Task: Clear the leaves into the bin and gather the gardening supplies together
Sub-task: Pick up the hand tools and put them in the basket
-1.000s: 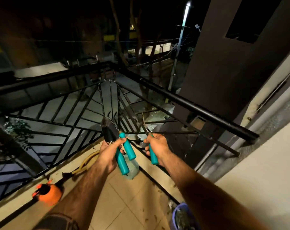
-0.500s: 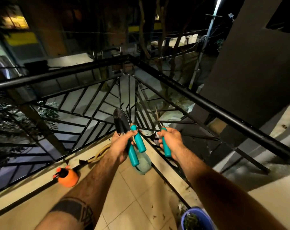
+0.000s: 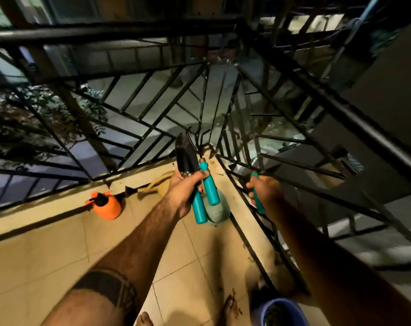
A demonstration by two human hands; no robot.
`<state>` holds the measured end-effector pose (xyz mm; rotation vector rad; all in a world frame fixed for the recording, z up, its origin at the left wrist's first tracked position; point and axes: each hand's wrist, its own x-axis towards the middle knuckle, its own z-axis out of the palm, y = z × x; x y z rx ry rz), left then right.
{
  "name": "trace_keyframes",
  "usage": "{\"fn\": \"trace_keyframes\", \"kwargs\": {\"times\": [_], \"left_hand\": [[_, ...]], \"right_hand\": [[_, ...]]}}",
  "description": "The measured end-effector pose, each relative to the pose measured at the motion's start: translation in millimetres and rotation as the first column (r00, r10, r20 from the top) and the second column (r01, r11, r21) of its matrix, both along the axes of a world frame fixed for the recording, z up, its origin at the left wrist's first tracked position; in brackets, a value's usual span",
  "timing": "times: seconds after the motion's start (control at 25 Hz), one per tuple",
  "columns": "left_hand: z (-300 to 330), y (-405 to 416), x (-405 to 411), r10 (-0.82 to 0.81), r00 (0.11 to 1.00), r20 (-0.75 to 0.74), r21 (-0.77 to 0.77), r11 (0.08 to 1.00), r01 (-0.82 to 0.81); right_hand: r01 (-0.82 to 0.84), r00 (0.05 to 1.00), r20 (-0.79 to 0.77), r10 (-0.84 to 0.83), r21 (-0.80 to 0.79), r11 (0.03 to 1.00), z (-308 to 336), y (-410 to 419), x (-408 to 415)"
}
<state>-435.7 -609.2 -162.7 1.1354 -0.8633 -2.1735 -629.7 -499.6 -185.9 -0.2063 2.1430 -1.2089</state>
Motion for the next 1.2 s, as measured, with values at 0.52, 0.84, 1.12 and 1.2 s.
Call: {"fn": "trace_keyframes", "kwargs": {"times": [0.52,0.84,1.12,1.2], "left_hand": [[-437.6,-31.5,-74.8,0.011,0.997,0.078,-0.020,1.000,-0.009],[-664.6,-77.9,-122.9,0.026,1.000,0.008,-0.077,0.997,-0.025],[-728.6,-92.0,-127.5,0.001,0.999,-0.046,-0.089,0.996,-0.005],[-730.5,-91.1,-122.7,0.014,0.999,-0.048,-0.059,0.998,-0.017]], "right_hand": [[-0.108,0.941,-0.273,0.199,0.315,0.943,-446.1,-54.2,-82.6],[-0.101,0.950,-0.239,0.200,0.372,0.923,-671.5,-122.7,-141.1],[-0.140,0.952,-0.188,0.244,0.443,0.886,-754.8,-144.8,-155.9],[-0.074,0.926,-0.295,0.237,0.472,0.878,-755.5,-150.5,-152.3]]}}
